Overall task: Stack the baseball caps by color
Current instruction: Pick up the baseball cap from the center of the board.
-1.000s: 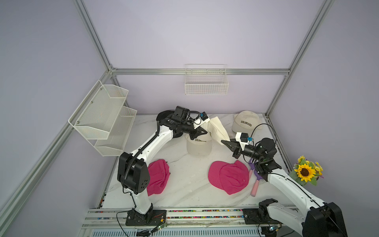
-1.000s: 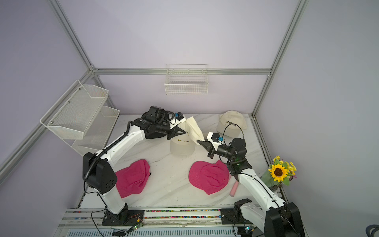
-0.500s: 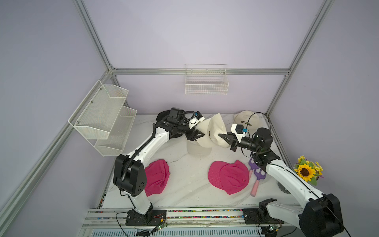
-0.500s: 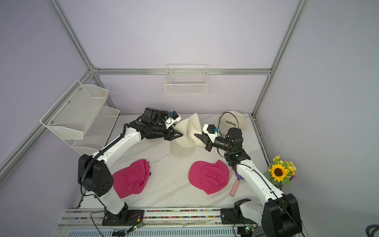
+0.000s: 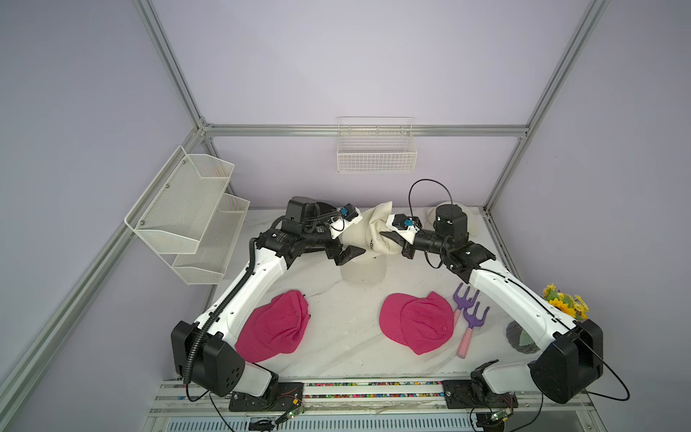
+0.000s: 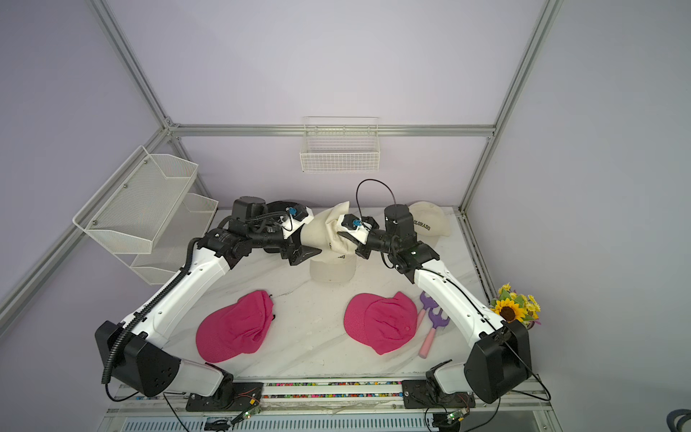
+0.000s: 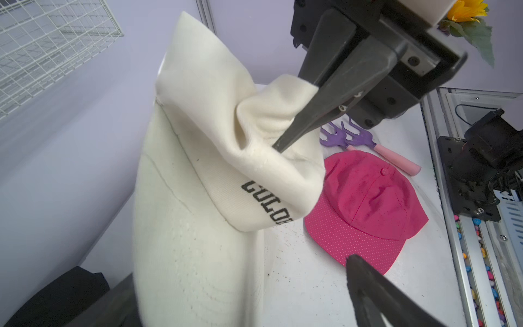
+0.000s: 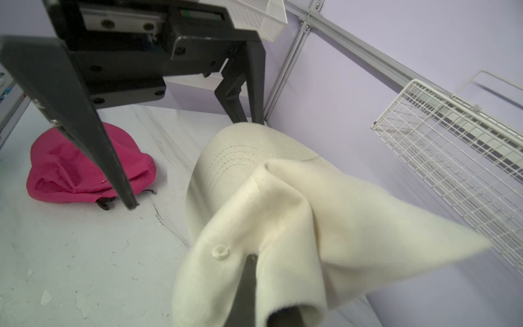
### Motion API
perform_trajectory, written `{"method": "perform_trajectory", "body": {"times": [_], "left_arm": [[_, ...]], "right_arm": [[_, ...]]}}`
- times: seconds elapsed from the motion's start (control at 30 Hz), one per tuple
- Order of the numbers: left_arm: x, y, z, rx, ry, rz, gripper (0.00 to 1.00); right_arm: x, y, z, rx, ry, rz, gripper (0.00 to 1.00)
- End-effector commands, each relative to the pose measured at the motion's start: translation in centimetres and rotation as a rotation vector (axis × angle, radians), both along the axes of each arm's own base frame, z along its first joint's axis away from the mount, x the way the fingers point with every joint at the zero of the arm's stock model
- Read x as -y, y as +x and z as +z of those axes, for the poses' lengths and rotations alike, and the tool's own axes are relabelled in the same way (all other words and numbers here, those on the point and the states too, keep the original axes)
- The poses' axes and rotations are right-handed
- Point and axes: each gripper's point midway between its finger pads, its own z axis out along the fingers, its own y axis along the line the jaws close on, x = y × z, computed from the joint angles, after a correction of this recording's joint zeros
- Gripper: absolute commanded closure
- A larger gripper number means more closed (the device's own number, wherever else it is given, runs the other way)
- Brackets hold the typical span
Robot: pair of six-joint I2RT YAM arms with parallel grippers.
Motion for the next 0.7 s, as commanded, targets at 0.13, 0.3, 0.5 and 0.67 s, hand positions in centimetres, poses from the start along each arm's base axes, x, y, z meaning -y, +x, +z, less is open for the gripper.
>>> {"method": "perform_trajectory", "body": {"times": [0.13, 0.3, 0.5, 0.67], "left_arm": [[-2.3, -0.3, 1.7, 0.199, 0.172, 0.030, 0.00], [-2.7, -1.1, 2.1, 0.210, 0.173, 0.024, 0.00], [-1.8, -2.5, 4.5, 0.267, 0.112, -0.049, 0.00], [-1.3, -3.2, 5.1, 0.279, 0.124, -0.124, 0.00]], "right_arm": [[0.6, 0.9, -0.7, 0.075, -0.175, -0.130, 1.00], [0.8, 0.8, 0.5, 0.109, -0.181, -0.139, 1.00], [-1.2, -0.7, -0.8, 0.110, -0.246, -0.081, 1.00], [-2.9, -2.3, -0.7, 0.128, -0.277, -0.071, 1.00]]}}
